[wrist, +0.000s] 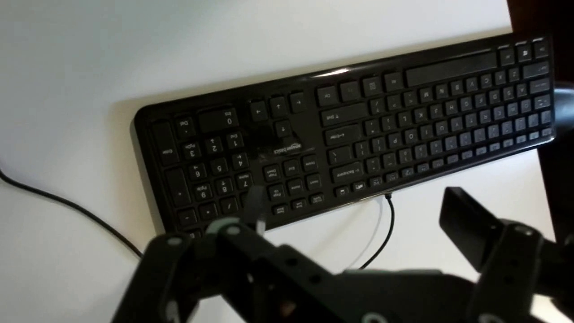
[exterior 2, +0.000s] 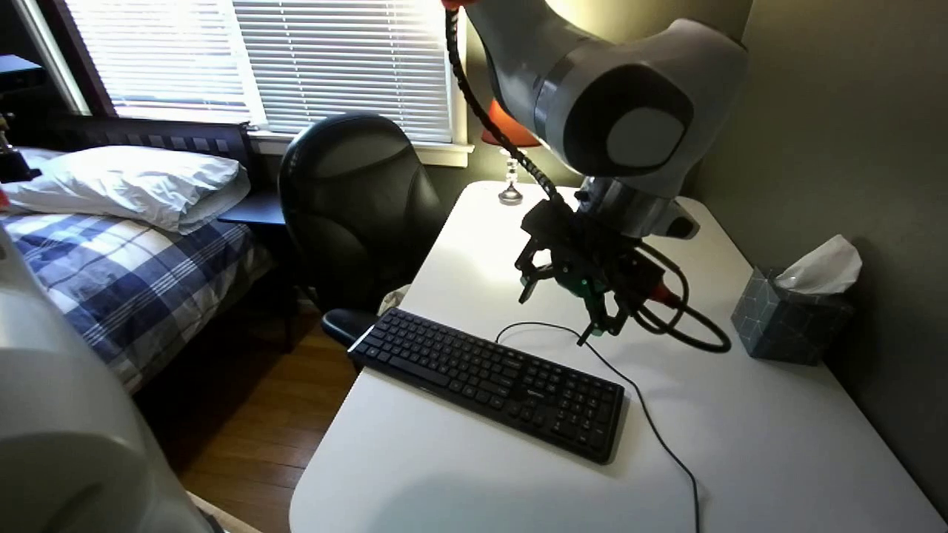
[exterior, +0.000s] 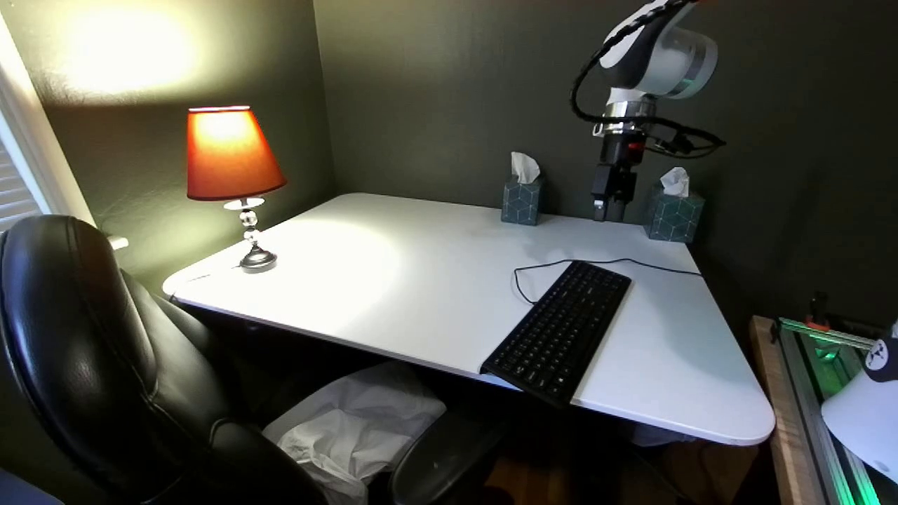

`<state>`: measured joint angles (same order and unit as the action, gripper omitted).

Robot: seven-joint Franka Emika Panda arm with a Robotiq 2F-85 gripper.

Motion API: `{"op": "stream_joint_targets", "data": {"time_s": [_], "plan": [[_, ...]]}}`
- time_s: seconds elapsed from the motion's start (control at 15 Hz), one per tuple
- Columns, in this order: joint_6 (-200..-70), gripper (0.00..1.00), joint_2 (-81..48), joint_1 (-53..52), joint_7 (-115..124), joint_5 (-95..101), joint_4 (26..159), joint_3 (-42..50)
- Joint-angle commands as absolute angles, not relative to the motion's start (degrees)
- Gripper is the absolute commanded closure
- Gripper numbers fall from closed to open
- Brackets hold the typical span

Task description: Press a button on the right side of the keyboard

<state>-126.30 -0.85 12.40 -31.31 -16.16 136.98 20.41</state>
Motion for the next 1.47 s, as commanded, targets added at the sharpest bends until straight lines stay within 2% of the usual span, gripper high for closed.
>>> {"op": "stream_joint_targets", "data": {"time_s": [0.0, 0.2, 0.27, 0.4, 0.87, 1.0, 1.4], "plan": [[-129.27, 0.0, -5.62, 14.24, -31.33, -20.26, 136.61, 18.16], [-130.84, 0.01, -8.49, 15.42, -31.2, -22.13, 136.47, 16.72], [-130.82, 0.26, -9.26, 15.87, -31.25, -22.56, 136.3, 16.29], [-131.18, 0.3, -10.98, 16.75, -31.22, -23.52, 135.78, 15.47], [-131.4, 0.86, -16.69, 19.48, -30.12, -25.63, 132.63, 12.96], [-131.69, 0.99, -18.02, 20.08, -29.54, -25.85, 131.75, 12.37], [-131.91, 1.0, -21.72, 21.76, -27.84, -26.24, 128.99, 10.75]]}}
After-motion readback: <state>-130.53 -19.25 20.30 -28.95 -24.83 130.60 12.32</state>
